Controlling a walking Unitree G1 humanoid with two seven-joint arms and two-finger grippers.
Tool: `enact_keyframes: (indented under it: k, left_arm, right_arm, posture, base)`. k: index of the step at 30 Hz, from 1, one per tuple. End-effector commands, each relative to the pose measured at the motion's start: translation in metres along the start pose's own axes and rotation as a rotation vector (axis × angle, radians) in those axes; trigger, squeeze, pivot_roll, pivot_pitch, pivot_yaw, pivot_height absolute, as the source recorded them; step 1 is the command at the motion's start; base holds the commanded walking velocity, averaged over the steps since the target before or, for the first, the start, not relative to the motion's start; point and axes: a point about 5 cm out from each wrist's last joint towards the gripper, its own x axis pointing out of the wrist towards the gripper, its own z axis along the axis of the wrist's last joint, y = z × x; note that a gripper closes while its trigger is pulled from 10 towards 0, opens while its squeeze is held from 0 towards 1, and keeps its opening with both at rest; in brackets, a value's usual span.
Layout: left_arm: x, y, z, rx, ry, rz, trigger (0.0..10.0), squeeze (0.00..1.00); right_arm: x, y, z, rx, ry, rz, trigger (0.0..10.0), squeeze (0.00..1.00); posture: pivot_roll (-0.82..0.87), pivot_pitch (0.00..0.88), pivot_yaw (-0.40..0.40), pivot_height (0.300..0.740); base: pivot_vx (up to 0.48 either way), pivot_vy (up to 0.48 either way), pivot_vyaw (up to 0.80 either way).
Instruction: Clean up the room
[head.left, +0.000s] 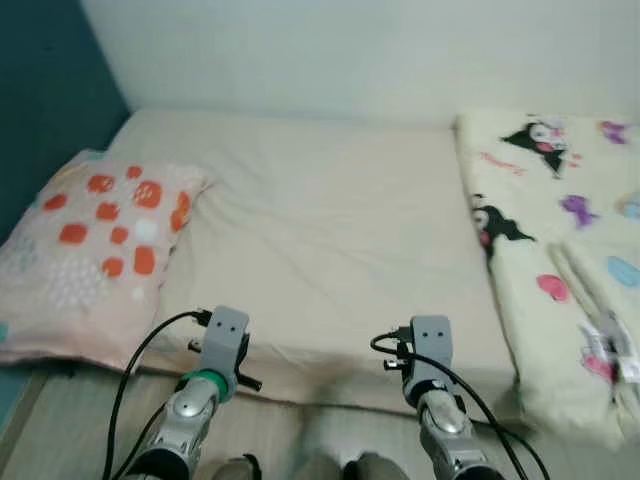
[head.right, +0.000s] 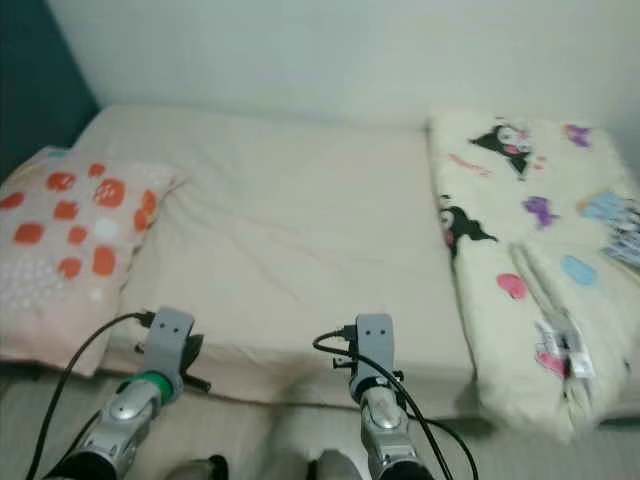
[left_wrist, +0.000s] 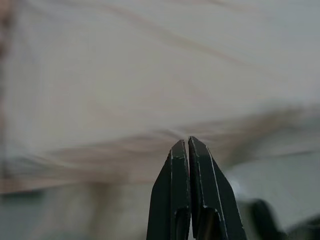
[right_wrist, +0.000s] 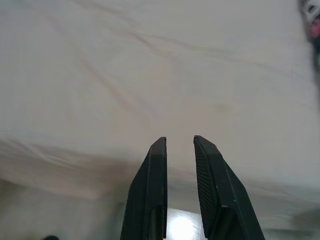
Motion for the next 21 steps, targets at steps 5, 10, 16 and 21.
enact_keyframes:
  k: [5,10,16,21]
  left_arm:
    - [0.0008,-0.0036,-0.0003,0.017,0.007,-0.024,10.0,0.00]
    - [0.0006,-0.0043,-0.0007,0.019,0.007,-0.028,10.0,0.00]
    - [0.0008,-0.0061,-0.0007,0.023,0.007,-0.039,10.0,0.00]
    - [0.0009,-0.0078,-0.0009,0.032,0.007,-0.053,10.0,0.00]
  right_arm:
    - [-0.0042,-0.0028,-0.0083,0.017,0.029,-0.015,10.0,0.00]
    - [-0.0048,-0.0022,-0.0085,0.017,0.026,-0.011,10.0,0.00]
    - [-0.0048,-0.0028,-0.0084,0.016,0.024,-0.006,10.0,0.00]
    - [-0.0049,-0.0027,-0.0076,0.014,0.019,-0.004,10.0,0.00]
  posture:
    - [0.01,0.109,0.000,0.740]
    - [0.01,0.107,-0.002,0.740]
    - [0.00,0.102,-0.003,0.740]
    - [-0.01,0.097,-0.004,0.740]
  base:
    - [0.000,-0.475,0.00]
    - [0.000,-0.459,0.00]
    - [0.000,-0.445,0.00]
    - [0.000,-0.431,0.00]
